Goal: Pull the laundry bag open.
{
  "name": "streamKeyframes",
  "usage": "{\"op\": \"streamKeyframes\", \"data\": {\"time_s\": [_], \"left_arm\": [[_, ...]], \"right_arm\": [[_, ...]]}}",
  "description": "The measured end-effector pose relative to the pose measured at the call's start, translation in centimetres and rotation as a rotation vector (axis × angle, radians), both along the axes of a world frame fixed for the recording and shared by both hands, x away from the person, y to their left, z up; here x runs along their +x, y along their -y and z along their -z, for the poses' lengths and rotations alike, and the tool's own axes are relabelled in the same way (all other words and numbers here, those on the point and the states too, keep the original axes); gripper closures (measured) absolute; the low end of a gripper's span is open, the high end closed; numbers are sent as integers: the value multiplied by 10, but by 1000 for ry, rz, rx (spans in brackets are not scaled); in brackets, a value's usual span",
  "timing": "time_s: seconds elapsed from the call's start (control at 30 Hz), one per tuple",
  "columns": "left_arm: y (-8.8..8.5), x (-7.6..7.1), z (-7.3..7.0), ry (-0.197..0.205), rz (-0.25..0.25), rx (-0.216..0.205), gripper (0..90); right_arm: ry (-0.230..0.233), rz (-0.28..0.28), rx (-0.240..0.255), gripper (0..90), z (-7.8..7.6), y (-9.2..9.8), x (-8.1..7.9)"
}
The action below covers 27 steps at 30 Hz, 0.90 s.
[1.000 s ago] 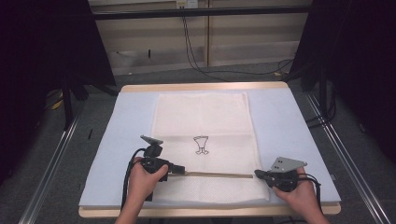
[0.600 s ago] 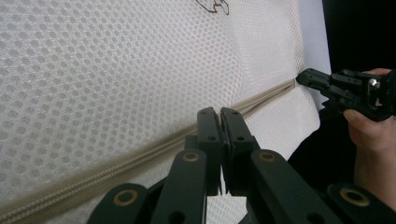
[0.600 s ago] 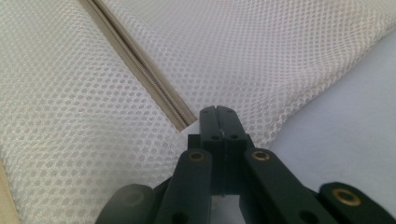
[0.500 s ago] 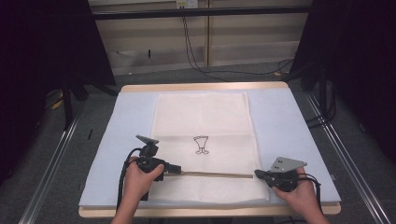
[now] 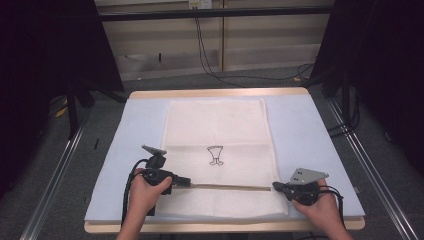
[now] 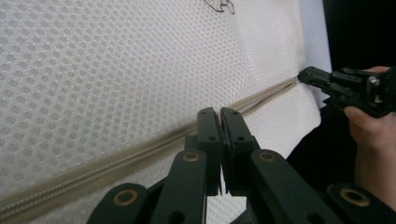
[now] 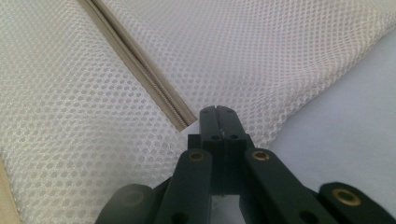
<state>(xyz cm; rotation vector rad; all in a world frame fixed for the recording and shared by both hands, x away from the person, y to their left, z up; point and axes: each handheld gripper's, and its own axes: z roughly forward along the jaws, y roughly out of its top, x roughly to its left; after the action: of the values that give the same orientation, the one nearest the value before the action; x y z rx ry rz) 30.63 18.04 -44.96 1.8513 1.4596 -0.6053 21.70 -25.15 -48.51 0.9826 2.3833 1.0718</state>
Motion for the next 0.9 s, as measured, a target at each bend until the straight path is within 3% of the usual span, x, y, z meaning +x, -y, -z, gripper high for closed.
{"op": "streamKeyframes", "data": {"time_s": [0.4,0.63,0.9], "left_arm": [[-26,-3,-1,2,-39,15,876],[-46,-7,-1,3,-86,7,876],[-58,-7,-2,4,-78,-3,876]], "right_arm": [[-2,0,4,900,0,0,0],[0,0,0,900,0,0,0],[0,0,0,900,0,0,0]]}}
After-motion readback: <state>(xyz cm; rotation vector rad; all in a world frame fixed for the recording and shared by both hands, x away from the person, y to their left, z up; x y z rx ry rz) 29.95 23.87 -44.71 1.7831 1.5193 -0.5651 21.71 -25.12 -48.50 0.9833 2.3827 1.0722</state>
